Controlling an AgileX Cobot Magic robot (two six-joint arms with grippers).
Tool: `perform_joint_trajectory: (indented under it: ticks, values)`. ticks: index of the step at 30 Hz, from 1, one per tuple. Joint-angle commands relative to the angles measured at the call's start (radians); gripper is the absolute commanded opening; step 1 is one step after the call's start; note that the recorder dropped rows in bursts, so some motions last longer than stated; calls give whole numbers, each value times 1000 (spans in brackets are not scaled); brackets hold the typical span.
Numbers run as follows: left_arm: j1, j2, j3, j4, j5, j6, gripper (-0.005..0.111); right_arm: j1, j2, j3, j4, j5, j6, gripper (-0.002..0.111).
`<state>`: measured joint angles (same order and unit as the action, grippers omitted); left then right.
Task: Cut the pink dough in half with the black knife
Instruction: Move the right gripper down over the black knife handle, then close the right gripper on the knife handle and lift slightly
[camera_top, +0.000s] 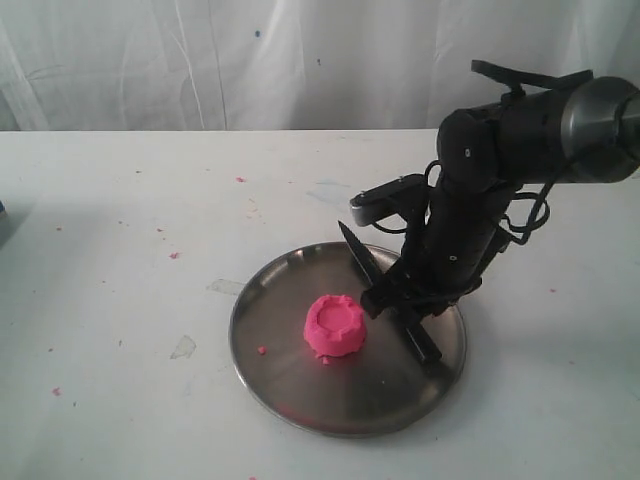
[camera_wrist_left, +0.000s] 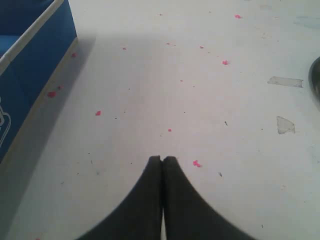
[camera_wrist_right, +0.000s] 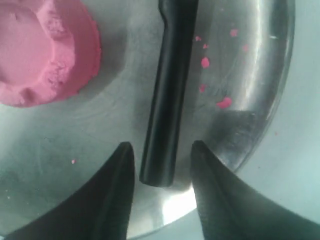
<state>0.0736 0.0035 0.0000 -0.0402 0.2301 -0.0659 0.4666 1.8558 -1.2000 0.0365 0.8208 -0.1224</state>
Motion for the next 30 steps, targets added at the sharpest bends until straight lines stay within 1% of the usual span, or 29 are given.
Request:
perform_joint_trajectory:
  ticks: [1, 3, 5, 17, 19, 23, 28, 30]
  values:
    - [2, -3, 0, -4, 3, 4, 0, 4, 9, 4, -7, -42, 19, 40]
    - [2, -3, 0, -4, 3, 4, 0, 4, 16, 4, -11, -44, 17, 48]
    - [2, -3, 0, -4, 3, 4, 0, 2, 20, 4, -7, -62, 31, 52]
    - [2, -3, 0, -4, 3, 4, 0, 2, 90, 5, -11, -107, 33, 52]
    - [2, -3, 0, -4, 3, 4, 0, 2, 90, 5, -13, -107, 33, 50]
    - [2, -3, 0, -4, 3, 4, 0, 2, 92, 5, -11, -79, 33, 42]
    - [2, -3, 0, -4, 3, 4, 0, 2, 92, 5, -11, -68, 33, 35]
    - [2, -3, 0, -4, 3, 4, 0, 2, 92, 5, -11, -63, 33, 30]
